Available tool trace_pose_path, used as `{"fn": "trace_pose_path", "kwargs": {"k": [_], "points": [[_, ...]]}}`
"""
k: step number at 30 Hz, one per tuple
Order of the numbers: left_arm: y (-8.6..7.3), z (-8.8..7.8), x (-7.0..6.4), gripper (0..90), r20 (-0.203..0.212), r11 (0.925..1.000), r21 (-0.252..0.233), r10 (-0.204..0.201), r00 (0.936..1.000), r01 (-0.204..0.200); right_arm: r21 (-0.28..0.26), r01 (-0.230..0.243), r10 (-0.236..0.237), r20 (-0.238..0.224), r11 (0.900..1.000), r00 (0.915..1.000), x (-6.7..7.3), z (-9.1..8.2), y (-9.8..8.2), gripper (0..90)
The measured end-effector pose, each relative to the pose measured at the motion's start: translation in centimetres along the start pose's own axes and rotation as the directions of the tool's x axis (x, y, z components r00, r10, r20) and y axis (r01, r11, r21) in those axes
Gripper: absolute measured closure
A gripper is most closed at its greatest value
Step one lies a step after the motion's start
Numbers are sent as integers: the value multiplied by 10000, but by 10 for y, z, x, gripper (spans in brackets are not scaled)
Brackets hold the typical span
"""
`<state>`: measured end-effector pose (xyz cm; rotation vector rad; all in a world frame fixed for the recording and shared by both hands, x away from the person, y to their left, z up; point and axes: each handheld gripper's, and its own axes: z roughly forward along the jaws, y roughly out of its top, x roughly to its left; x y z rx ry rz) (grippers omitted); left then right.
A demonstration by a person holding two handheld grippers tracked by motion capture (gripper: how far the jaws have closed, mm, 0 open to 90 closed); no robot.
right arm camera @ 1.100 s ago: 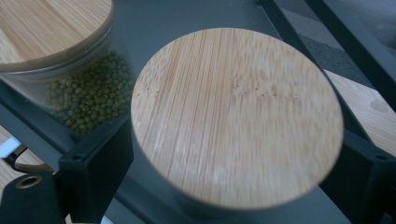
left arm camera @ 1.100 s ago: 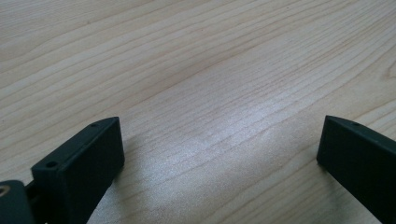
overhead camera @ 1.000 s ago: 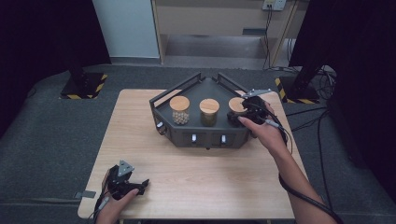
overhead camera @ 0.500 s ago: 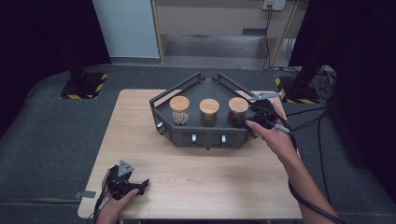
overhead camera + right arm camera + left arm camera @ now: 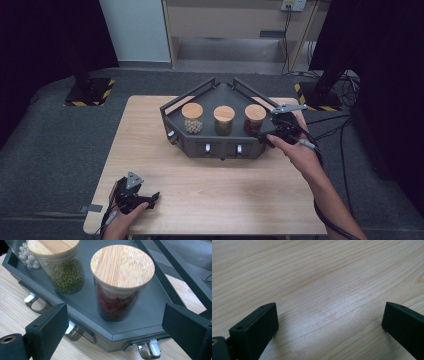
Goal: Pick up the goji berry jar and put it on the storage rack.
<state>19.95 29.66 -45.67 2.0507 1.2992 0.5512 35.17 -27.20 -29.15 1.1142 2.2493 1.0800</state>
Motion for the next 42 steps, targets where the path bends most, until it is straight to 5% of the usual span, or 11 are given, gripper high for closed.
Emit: {"fn": "trace_pose_path", "kwargs": {"k": [42], "points": [[0, 0, 0, 0, -12, 10000, -1, -8, 10000, 8, 62, -193, 194, -92, 9998, 9998, 1, -10, -56, 63]]}}
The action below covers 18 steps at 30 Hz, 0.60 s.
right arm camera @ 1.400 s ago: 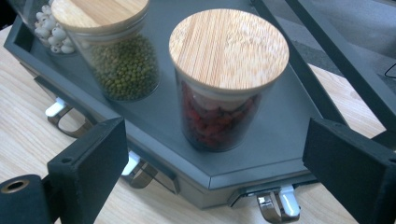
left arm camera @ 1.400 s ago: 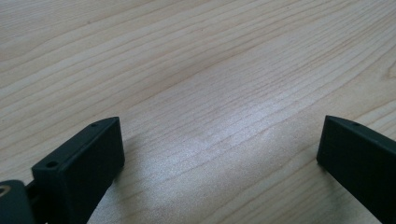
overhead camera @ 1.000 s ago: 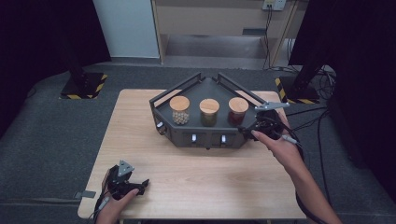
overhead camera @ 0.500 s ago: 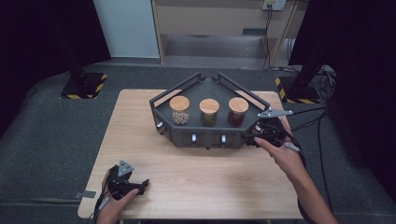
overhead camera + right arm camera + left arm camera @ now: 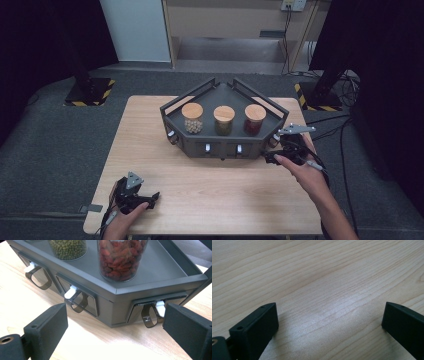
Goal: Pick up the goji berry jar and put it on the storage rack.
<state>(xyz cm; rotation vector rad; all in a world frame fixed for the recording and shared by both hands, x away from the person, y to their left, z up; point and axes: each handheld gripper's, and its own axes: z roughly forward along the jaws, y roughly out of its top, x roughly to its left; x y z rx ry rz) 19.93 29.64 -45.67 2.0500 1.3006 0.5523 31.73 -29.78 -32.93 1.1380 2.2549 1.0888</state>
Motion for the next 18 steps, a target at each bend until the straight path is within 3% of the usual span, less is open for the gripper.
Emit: {"fn": "trace_pose_path", "kwargs": {"k": [18], "points": [[0, 0, 0, 0, -8, 10000, -3, -2, 10000, 2, 118, -179, 180, -72, 9998, 9998, 3, 0, -27, 59]]}}
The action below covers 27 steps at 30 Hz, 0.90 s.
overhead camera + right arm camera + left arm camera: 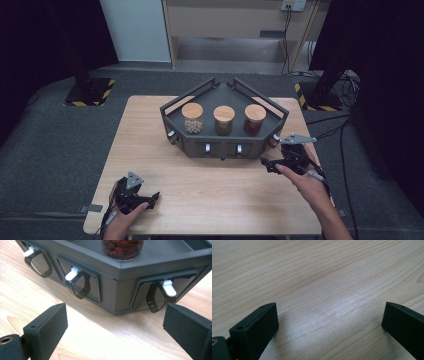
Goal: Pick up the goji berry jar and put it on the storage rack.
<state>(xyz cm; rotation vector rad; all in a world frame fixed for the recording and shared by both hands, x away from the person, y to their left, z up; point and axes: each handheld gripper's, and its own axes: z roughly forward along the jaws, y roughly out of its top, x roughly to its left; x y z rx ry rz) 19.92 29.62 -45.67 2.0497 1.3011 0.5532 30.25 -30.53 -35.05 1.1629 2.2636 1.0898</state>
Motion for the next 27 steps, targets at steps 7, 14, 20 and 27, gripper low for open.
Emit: {"fn": "trace_pose_path", "kwargs": {"k": [7, 14, 20, 27], "points": [[0, 0, 0, 0, -7, 10000, -1, -5, 10000, 5, -3, -99, 99, -7, 10000, 10000, 1, 1, -10, 56], [0, 0, 0, 0, -8, 10000, 1, -2, 10000, 2, 38, -46, 46, -68, 10000, 10000, 6, 5, -18, 43], [0, 0, 0, 0, -10, 10000, -2, -7, 10000, 7, 151, -39, 42, -173, 9999, 9998, 10, 10, -23, 42], [0, 0, 0, 0, -14, 10000, -2, -8, 10000, 8, 251, -35, 42, -261, 9997, 9997, 13, 15, -29, 42]]}}
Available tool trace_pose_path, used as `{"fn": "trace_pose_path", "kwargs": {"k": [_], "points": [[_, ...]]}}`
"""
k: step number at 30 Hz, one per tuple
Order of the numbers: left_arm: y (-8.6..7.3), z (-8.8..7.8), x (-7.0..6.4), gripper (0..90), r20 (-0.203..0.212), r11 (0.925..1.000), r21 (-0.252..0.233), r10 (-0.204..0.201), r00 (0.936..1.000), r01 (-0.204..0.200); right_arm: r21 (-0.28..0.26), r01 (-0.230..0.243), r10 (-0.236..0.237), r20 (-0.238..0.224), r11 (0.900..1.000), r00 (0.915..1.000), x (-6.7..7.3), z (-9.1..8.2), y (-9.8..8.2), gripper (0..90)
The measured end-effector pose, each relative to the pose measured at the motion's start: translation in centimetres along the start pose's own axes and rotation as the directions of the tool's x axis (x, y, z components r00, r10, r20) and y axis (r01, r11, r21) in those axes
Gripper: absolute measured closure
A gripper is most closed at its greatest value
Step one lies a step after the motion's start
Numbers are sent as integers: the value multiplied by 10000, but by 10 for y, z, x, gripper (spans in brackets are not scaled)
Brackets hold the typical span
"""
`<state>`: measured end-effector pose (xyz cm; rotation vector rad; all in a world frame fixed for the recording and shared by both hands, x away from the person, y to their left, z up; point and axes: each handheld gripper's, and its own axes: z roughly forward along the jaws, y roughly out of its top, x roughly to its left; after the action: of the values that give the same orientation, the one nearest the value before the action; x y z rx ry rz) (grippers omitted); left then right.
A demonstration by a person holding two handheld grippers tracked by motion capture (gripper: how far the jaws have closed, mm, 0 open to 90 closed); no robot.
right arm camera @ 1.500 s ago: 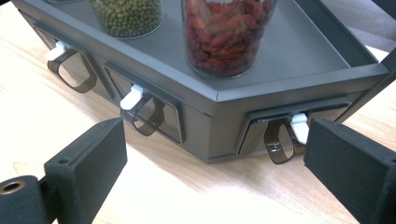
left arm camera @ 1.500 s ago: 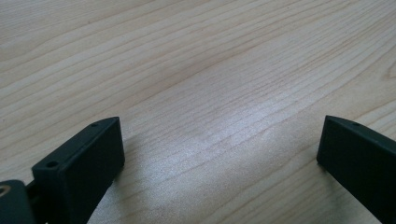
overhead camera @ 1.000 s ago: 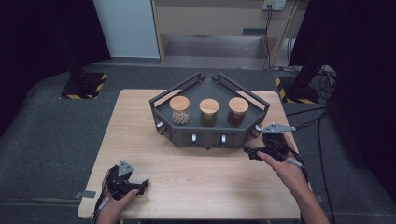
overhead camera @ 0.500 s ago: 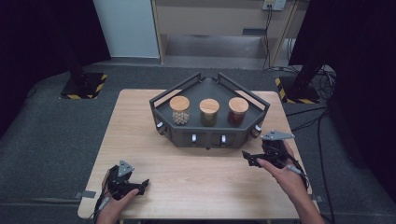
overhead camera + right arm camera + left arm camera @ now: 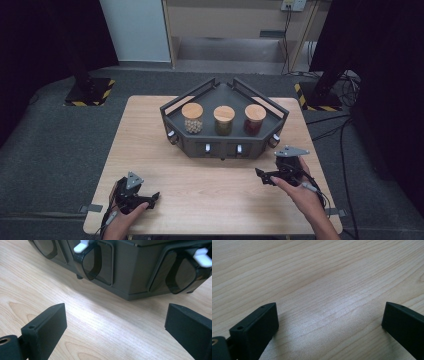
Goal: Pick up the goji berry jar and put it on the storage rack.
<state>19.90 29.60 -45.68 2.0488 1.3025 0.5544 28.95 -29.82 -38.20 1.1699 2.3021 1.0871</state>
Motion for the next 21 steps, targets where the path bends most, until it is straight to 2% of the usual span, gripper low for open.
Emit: {"fn": "trace_pose_path", "kwargs": {"k": [21], "points": [[0, 0, 0, 0, -9, 10000, -2, -1, 10000, 1, 250, 18, -12, -264, 9997, 9996, 9, 13, -17, 42]]}}
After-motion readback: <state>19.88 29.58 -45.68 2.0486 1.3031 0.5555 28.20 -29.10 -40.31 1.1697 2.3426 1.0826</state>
